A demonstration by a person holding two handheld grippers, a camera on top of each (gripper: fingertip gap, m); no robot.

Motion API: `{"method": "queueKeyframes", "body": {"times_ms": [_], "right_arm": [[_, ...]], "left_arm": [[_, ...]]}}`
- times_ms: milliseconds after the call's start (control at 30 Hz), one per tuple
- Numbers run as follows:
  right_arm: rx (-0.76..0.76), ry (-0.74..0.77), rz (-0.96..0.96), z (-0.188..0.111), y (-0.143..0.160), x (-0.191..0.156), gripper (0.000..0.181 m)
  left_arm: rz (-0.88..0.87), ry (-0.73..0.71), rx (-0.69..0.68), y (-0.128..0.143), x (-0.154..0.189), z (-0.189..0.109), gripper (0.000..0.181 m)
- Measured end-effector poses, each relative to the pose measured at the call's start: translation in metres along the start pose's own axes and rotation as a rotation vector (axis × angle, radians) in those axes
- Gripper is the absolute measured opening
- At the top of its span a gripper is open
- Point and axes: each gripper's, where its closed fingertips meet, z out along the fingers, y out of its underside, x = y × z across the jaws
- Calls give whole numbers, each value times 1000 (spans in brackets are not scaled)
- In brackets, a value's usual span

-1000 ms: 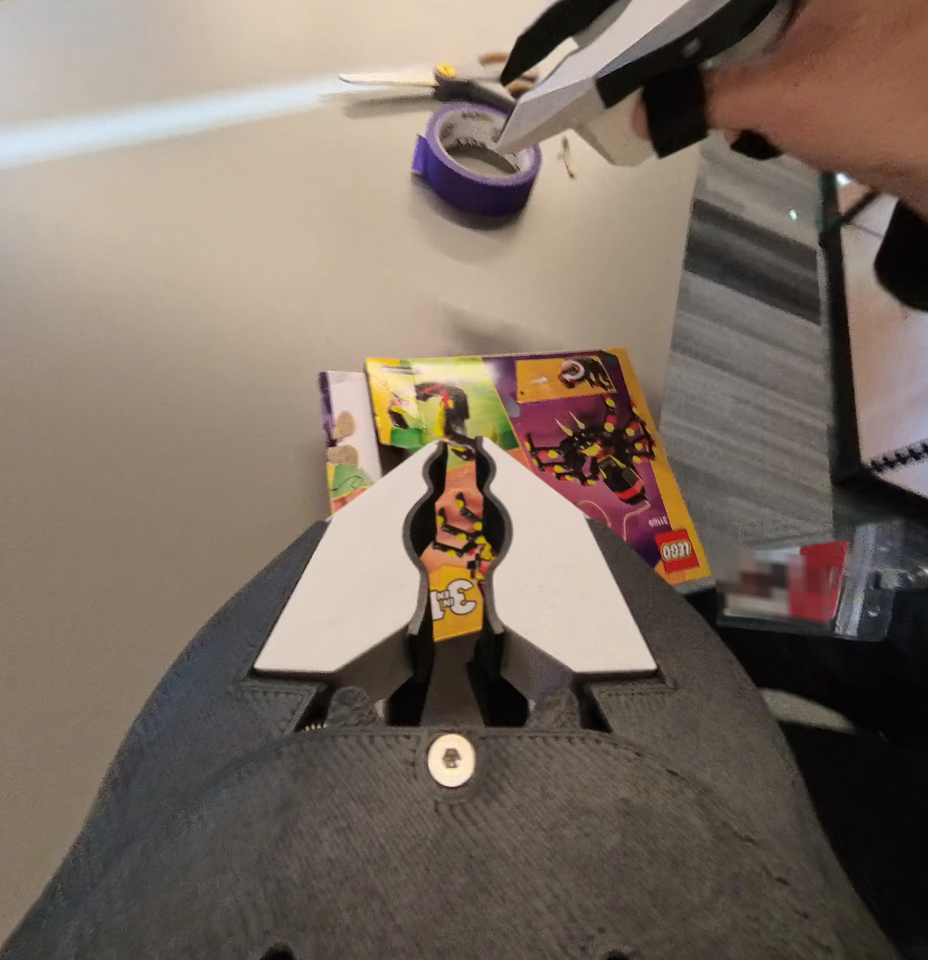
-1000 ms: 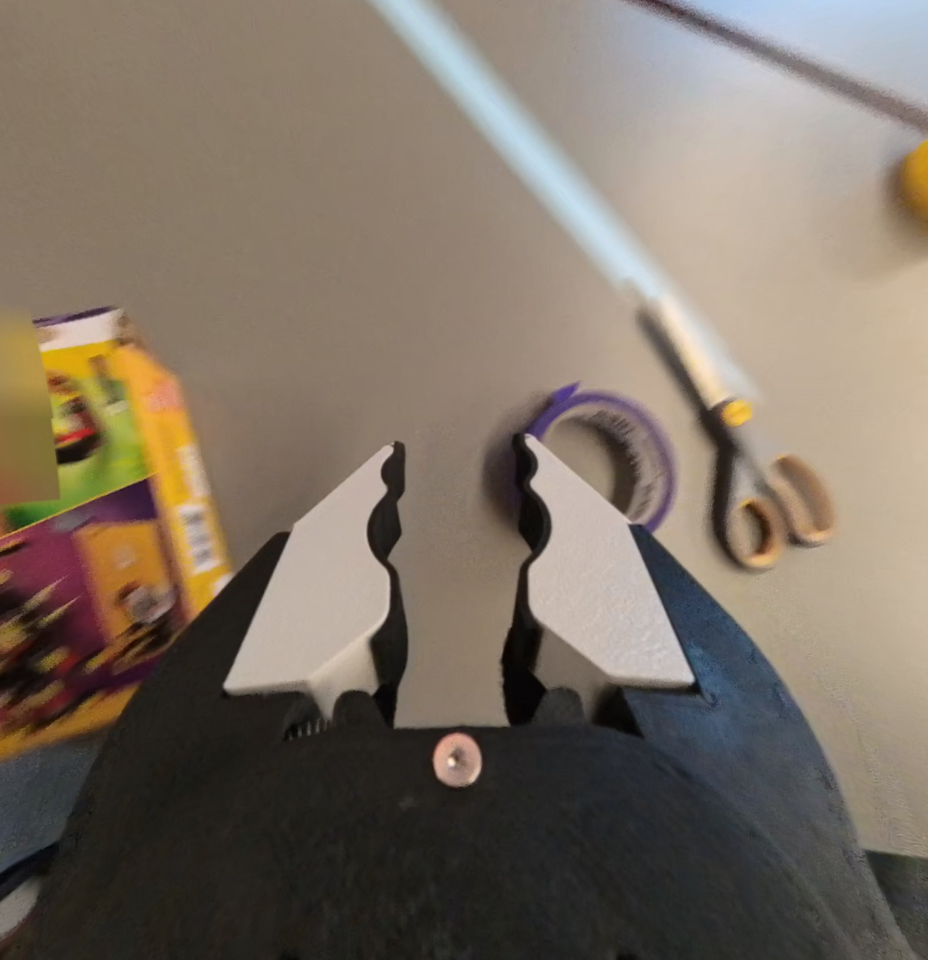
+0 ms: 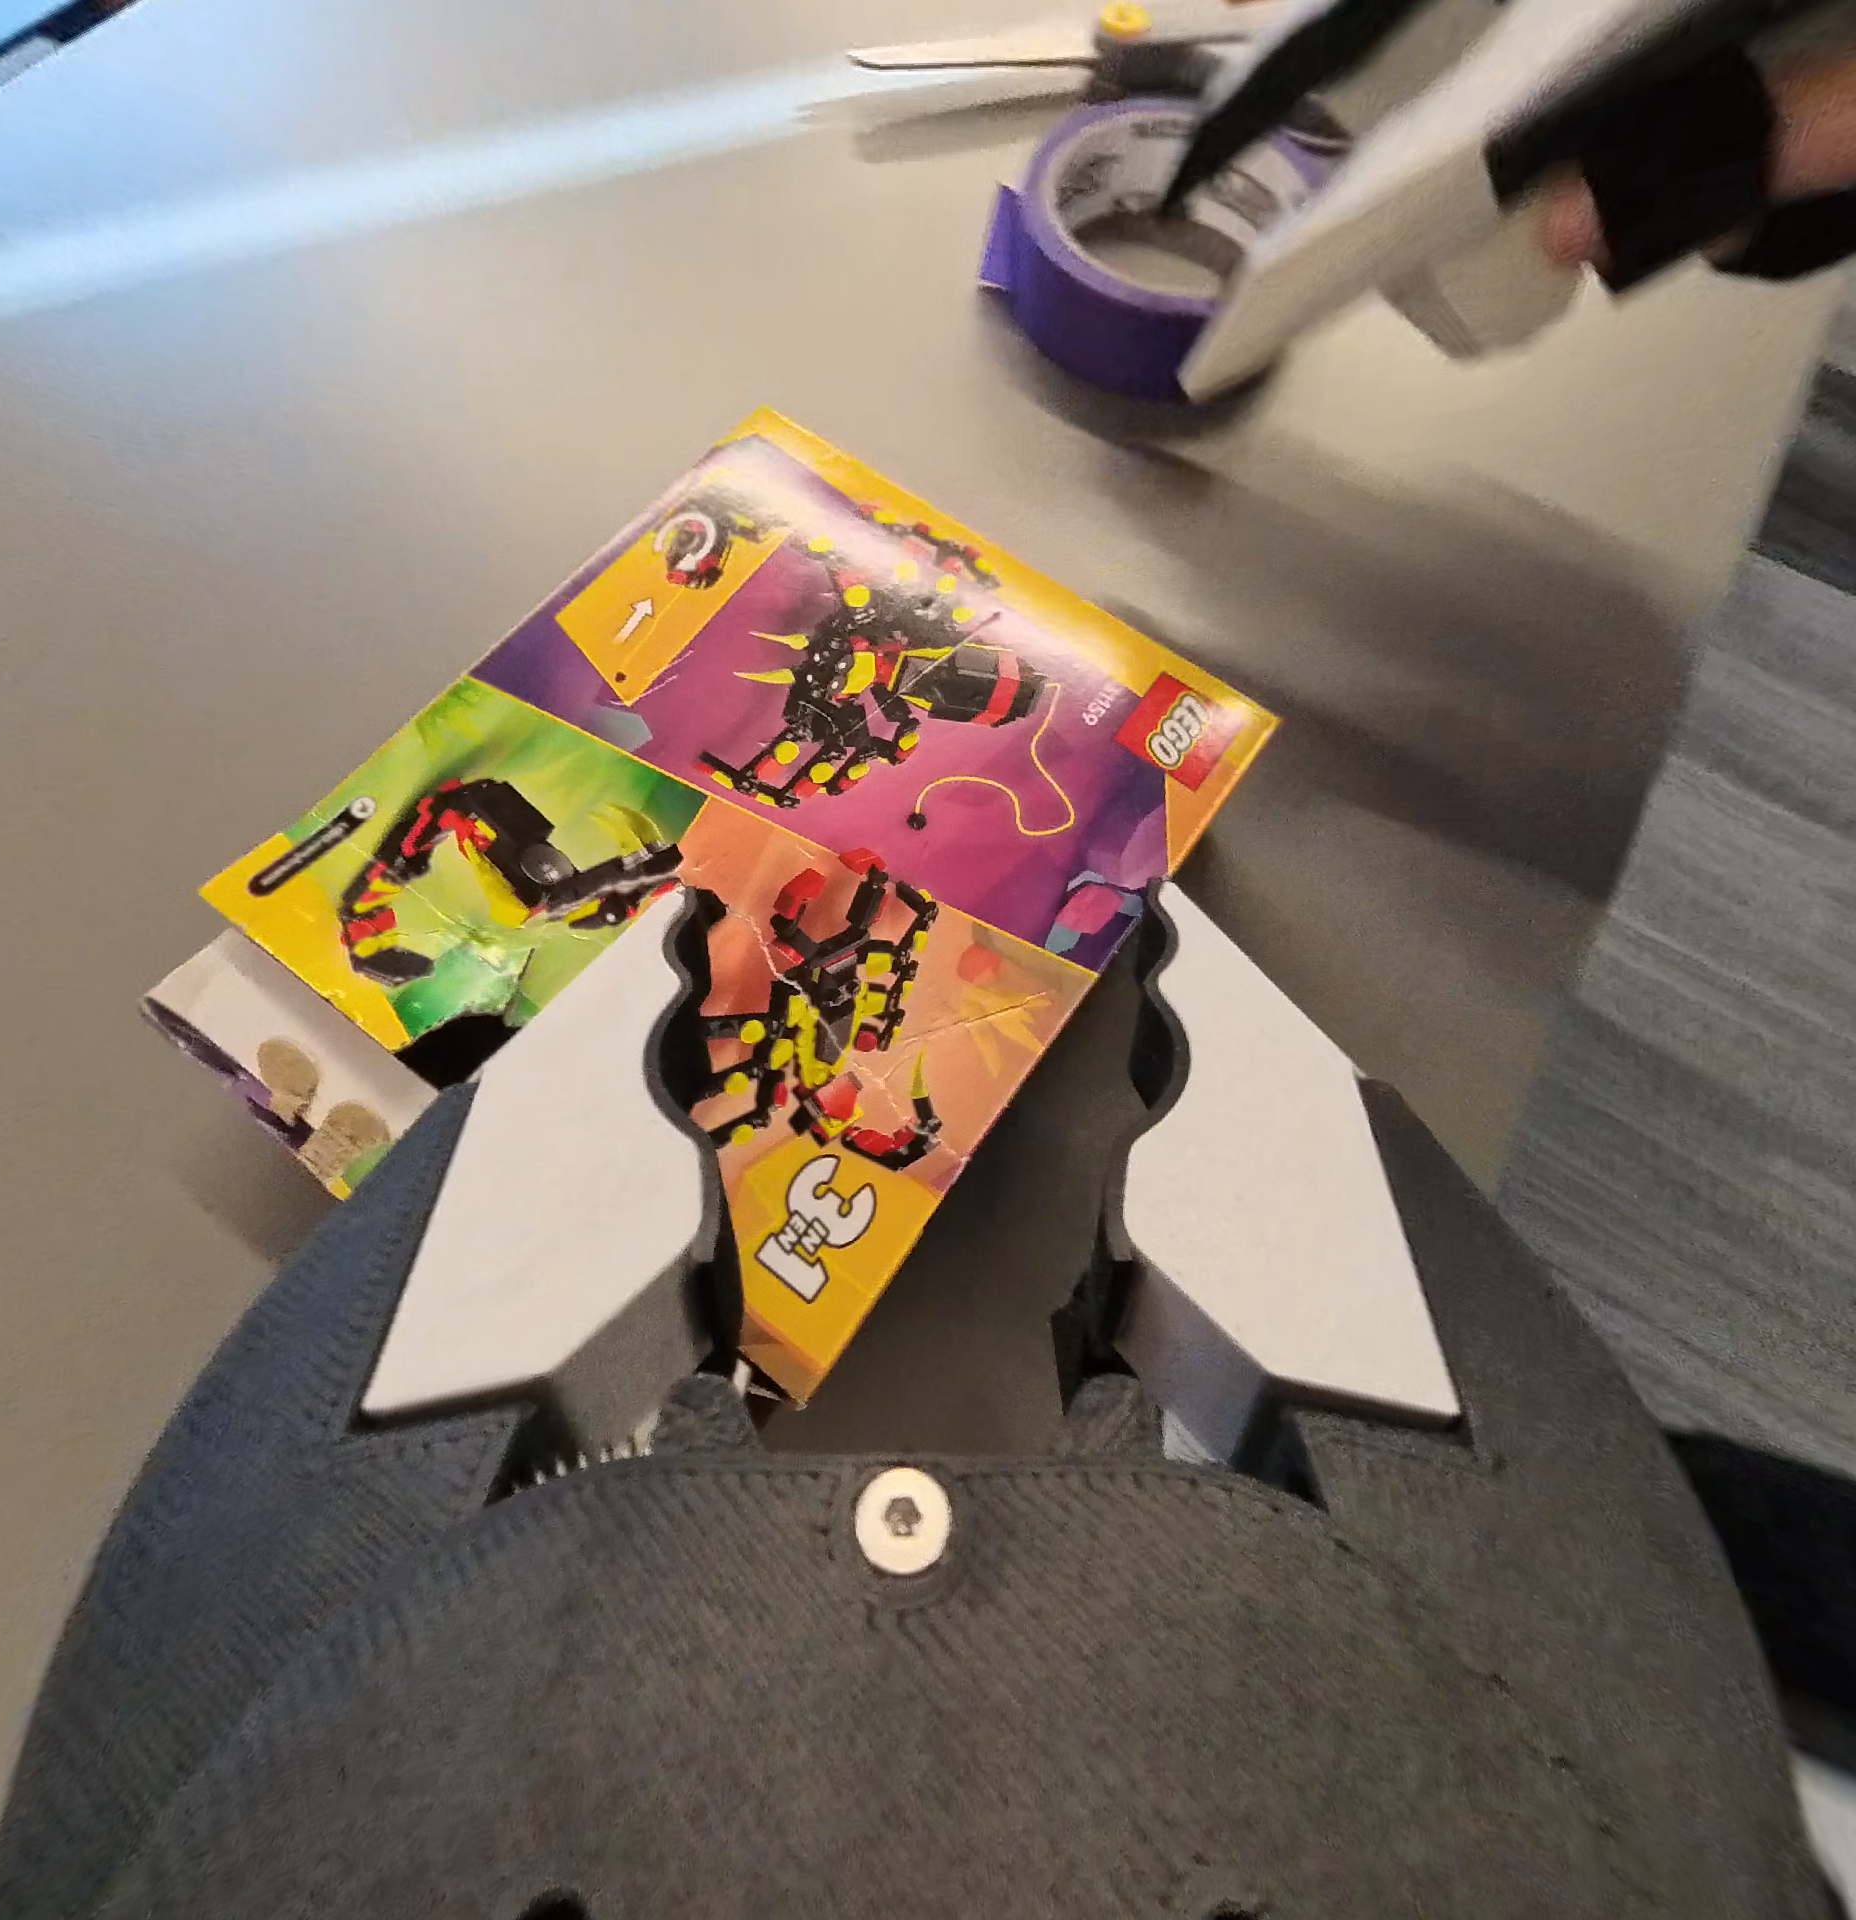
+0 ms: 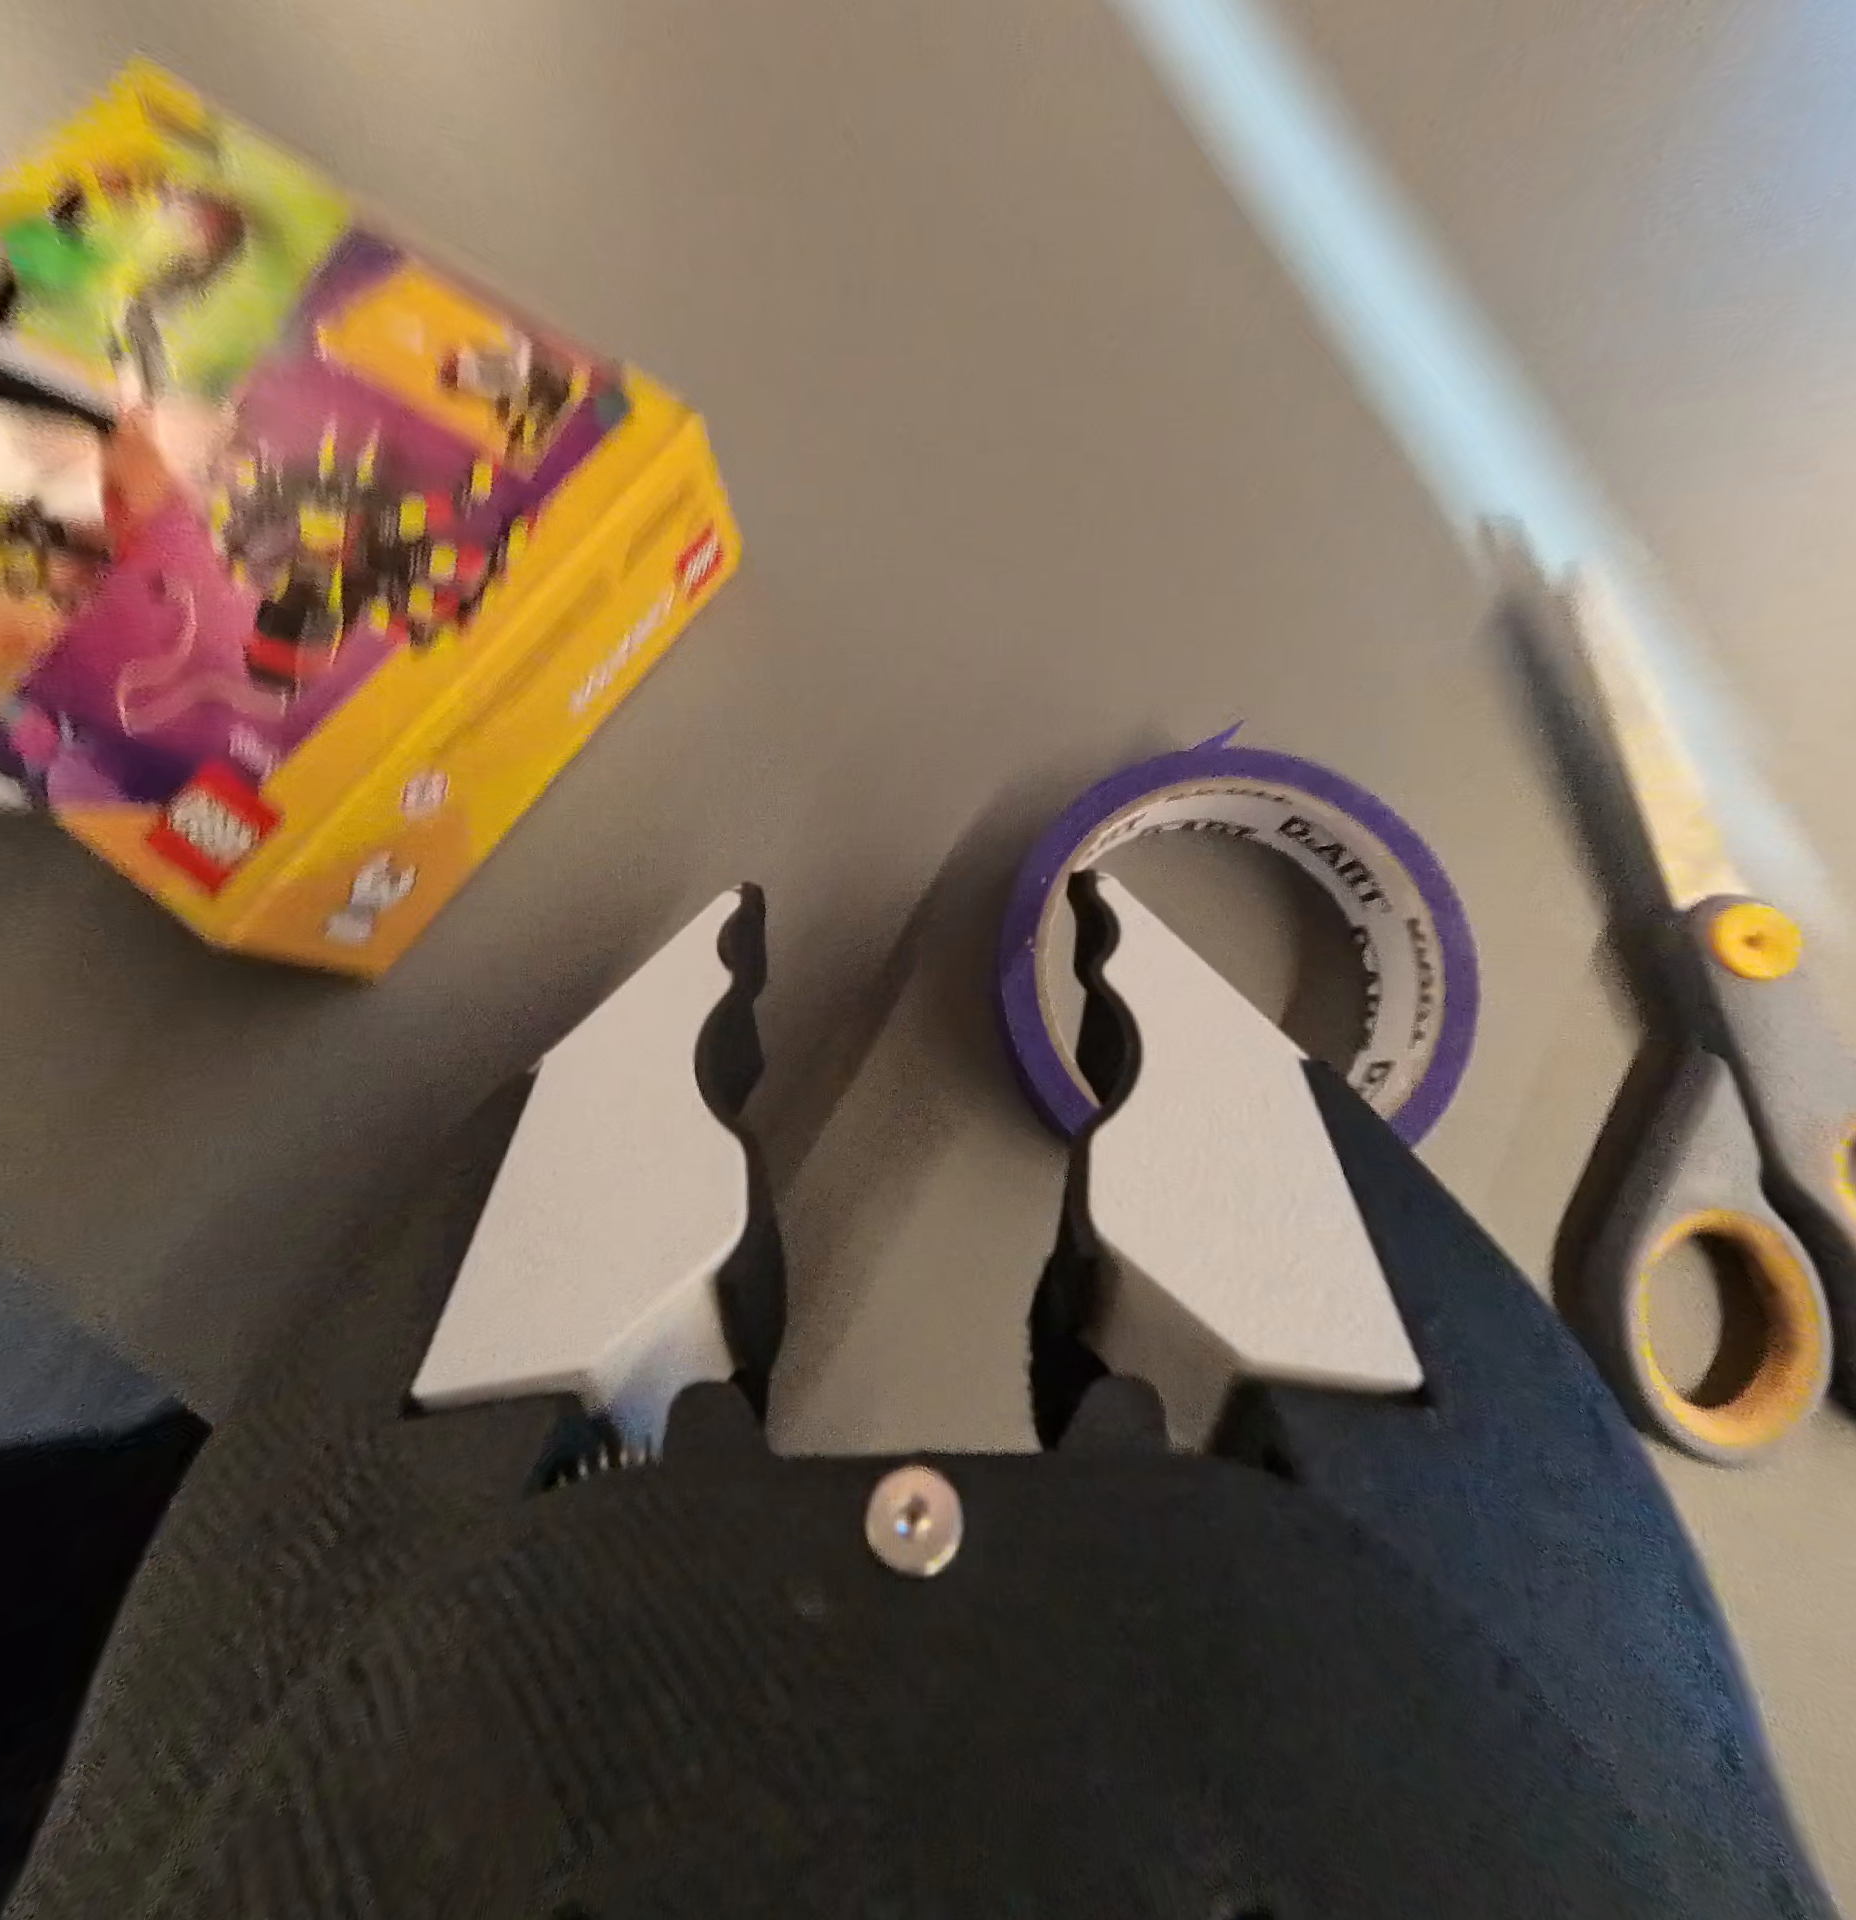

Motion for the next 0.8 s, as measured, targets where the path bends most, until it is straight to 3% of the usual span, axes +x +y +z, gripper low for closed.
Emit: {"method": "queueKeyframes", "body": {"times_ms": [133,233,400,500,600,700,800], "right_arm": [[-234,91,-144,19,31,14,36],[-204,91,-76,17,30,18,11],[-70,-72,53,-9,16,-15,9],[117,-238,117,-49,-11,-64,9],[229,-379,240,-78,-23,-108,9],[317,-563,355,-95,-32,-146,9],[298,-635,387,-92,-28,-160,9]], "left_arm": [[-76,-57,-34,-9,-8,3,71],[-114,-40,40,-11,-8,-17,69],[13,-69,186,-31,-59,-61,73],[32,100,148,-35,-87,-48,76],[-85,338,77,-37,-95,-27,61],[-131,339,-41,-19,-106,-5,57],[-183,328,-51,-5,-104,0,51]]}}
